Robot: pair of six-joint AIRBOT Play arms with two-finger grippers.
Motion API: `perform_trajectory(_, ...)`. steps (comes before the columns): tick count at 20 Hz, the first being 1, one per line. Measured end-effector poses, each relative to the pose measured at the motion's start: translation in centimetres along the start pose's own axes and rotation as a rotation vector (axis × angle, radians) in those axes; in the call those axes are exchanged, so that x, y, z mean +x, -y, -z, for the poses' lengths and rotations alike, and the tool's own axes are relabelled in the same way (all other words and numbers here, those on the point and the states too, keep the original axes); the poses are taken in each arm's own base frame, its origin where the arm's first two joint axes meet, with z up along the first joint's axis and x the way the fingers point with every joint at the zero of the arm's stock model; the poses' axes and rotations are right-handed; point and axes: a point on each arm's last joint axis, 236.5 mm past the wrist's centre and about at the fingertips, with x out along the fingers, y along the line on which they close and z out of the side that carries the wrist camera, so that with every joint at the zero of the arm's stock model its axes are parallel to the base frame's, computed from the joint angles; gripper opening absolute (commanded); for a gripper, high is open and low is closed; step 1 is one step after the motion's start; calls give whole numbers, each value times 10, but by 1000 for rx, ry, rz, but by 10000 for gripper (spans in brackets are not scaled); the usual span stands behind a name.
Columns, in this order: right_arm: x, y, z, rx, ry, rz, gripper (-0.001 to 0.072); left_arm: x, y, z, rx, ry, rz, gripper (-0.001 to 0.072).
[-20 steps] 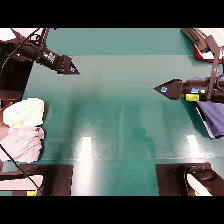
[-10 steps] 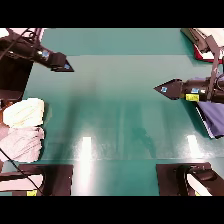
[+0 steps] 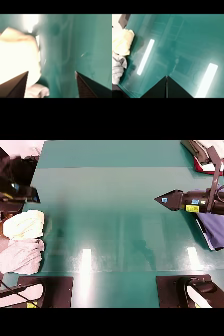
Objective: Fold the shirts.
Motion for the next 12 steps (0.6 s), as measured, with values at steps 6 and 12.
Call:
perform_trajectory(6,0,1,-1,-2,4,4,18,78,-41,35,-50,-58,-93,480)
perform_trajectory(12,0,1,-2,-2,8,5,17,91,-52,36,-46,-29,-128,33)
